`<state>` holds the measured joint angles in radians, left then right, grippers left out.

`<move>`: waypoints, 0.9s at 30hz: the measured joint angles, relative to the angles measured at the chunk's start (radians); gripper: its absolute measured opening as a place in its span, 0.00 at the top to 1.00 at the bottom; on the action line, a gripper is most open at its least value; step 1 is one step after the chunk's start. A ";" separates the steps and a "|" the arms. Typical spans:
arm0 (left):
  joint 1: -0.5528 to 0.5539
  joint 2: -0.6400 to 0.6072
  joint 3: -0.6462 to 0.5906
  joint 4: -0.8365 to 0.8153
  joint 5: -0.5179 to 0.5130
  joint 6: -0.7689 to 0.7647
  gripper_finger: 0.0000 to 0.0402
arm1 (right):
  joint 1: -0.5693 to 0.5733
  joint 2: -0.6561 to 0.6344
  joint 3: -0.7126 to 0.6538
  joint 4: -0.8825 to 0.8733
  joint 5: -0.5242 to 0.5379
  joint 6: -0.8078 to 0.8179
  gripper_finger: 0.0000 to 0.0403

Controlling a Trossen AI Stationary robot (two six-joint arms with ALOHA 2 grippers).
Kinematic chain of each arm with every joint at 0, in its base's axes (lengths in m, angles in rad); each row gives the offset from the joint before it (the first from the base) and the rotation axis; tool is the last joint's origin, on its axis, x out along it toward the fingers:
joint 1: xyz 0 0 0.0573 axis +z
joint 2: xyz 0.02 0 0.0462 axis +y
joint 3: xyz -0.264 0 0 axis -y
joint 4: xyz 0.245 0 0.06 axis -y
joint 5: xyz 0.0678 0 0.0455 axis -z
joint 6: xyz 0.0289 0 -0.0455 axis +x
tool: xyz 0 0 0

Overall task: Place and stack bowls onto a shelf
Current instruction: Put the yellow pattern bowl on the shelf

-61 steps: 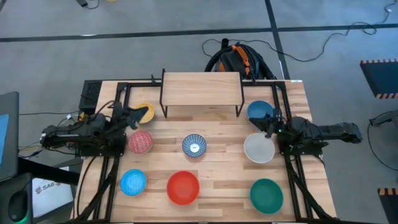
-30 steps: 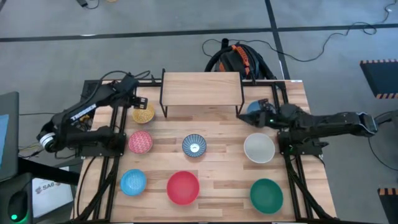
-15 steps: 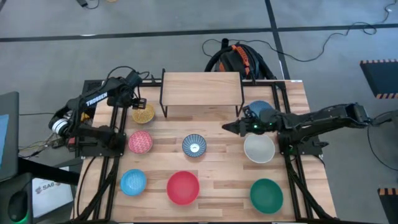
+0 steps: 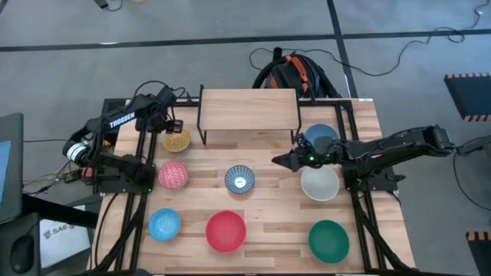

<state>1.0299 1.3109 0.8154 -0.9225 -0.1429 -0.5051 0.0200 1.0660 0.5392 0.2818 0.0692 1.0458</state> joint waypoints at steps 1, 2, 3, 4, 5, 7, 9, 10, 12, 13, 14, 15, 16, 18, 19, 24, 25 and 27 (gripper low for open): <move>-0.003 0.000 0.000 -0.002 0.001 -0.009 0.65 | 0.001 0.000 0.000 -0.004 0.006 0.000 0.59; -0.006 0.000 0.000 -0.006 0.001 -0.022 0.67 | 0.003 0.000 0.000 -0.006 0.010 0.000 0.59; -0.010 0.000 0.000 -0.011 -0.002 -0.036 0.69 | 0.006 0.000 0.000 -0.010 0.015 0.000 0.59; -0.015 0.000 -0.001 -0.011 -0.003 -0.054 0.71 | 0.008 0.000 0.000 -0.014 0.017 0.000 0.59; -0.018 0.000 -0.002 -0.009 -0.008 -0.070 0.73 | 0.011 0.000 0.000 -0.015 0.018 -0.001 0.59; -0.030 0.000 -0.005 -0.006 -0.018 -0.104 0.75 | 0.015 0.000 0.000 -0.016 0.019 -0.008 0.59; -0.038 0.000 -0.022 0.001 -0.024 -0.145 0.76 | 0.023 0.000 0.000 -0.023 0.036 -0.012 0.59; -0.041 0.000 -0.035 0.000 -0.024 -0.169 0.76 | 0.028 0.000 0.000 -0.027 0.047 -0.021 0.59; -0.046 0.000 -0.069 0.003 -0.023 -0.214 0.75 | 0.038 0.000 0.000 -0.032 0.064 -0.032 0.59; -0.048 0.000 -0.091 0.005 -0.023 -0.240 0.75 | 0.042 0.000 0.000 -0.038 0.065 -0.033 0.59; -0.049 0.000 -0.111 0.008 -0.021 -0.260 0.74 | 0.046 0.000 0.000 -0.045 0.065 -0.034 0.59; -0.049 0.000 -0.130 0.015 -0.017 -0.269 0.73 | 0.049 0.000 0.000 -0.049 0.065 -0.034 0.59; -0.049 0.000 -0.146 0.024 -0.011 -0.278 0.73 | 0.055 0.000 0.000 -0.049 0.065 -0.034 0.59; -0.049 0.000 -0.167 0.032 -0.001 -0.291 0.72 | 0.060 0.000 0.000 -0.054 0.065 -0.034 0.59; -0.053 0.000 -0.172 0.037 0.002 -0.293 0.72 | 0.061 0.000 0.000 -0.060 0.065 -0.034 0.59; -0.076 -0.001 -0.177 0.059 0.004 -0.304 0.77 | 0.057 0.000 0.000 -0.068 0.063 -0.034 0.59; -0.079 -0.001 -0.177 0.063 0.002 -0.304 0.79 | 0.055 0.000 0.000 -0.068 0.060 -0.034 0.59; -0.084 -0.002 -0.177 0.066 -0.003 -0.305 0.84 | 0.048 0.000 0.000 -0.067 0.049 -0.034 0.59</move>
<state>0.9457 1.3090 0.6385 -0.8561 -0.1460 -0.8097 0.0679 1.0657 0.5392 0.2144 0.1178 1.0122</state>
